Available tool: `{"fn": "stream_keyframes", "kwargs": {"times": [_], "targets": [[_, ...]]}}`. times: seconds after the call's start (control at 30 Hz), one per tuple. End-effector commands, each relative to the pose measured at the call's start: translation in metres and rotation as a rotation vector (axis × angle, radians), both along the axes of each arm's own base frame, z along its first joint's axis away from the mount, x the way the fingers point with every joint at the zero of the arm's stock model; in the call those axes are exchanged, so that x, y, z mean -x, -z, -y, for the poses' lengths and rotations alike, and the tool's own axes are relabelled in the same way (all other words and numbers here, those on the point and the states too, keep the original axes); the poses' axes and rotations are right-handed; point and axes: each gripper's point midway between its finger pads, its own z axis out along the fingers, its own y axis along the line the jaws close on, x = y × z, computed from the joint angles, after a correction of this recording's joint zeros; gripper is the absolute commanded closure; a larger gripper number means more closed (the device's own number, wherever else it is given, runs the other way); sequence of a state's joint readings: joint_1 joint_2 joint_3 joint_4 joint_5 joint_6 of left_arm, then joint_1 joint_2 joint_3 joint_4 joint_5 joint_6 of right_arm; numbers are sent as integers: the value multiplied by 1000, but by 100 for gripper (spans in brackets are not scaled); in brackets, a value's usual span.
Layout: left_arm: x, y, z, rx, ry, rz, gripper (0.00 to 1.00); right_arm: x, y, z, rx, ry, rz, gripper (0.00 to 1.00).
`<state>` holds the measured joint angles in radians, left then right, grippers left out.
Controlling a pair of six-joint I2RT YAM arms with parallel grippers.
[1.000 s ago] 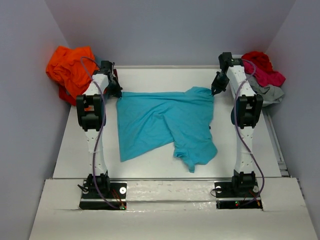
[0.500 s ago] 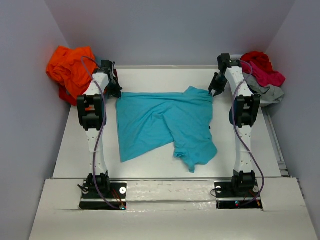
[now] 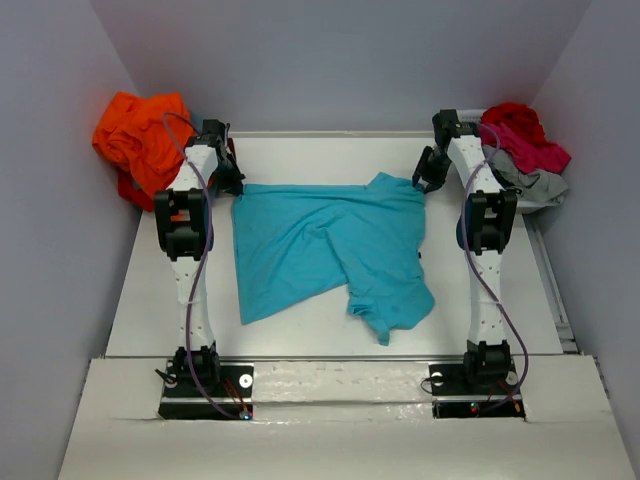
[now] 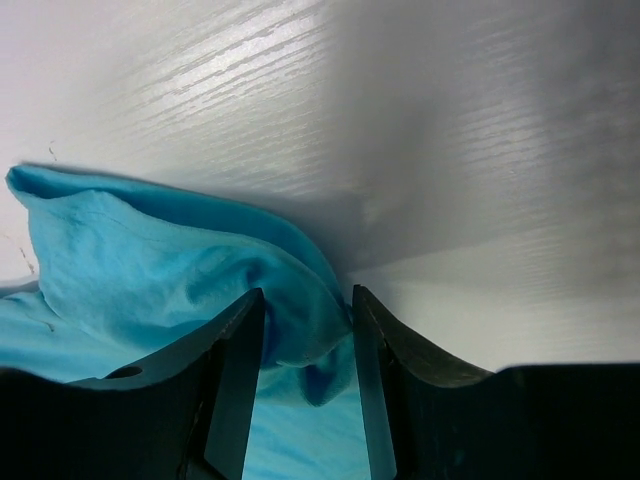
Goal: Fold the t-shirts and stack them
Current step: Flatten out the crumpled T-shirt at the center of the board.
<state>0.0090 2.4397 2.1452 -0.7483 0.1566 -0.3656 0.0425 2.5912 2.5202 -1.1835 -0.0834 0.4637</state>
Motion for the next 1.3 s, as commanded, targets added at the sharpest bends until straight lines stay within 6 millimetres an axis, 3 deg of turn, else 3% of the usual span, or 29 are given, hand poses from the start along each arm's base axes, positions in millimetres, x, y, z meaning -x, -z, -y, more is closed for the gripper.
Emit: {"fn": "stream_keyframes", "kwargs": {"times": [0.0,0.23,0.27,0.5,0.63,0.87,1.07,1.27], "targets": [[4,4,-9,-13,-1,-23,94,-14,-2,-6,-25,-19,52,58],[4,-1,2,-17,26,-10,91,-20,11,-7,-29,-27,58,89],[4,-1,8,-16,37,-6,91,-21,11,-6,-23,-29,65,90],[-2,-11,49,-13,132,48,86,-46,2,1,20,-34,162,89],[-7,-23,64,-32,151,91,86,-64,-19,4,37,-20,260,88],[-14,-39,58,-60,116,123,85,-94,-69,8,61,4,443,88],[-20,-47,50,-96,63,155,85,-106,-83,8,57,13,507,86],[-26,-52,41,-132,-10,177,80,-114,-95,11,36,22,553,78]]}}
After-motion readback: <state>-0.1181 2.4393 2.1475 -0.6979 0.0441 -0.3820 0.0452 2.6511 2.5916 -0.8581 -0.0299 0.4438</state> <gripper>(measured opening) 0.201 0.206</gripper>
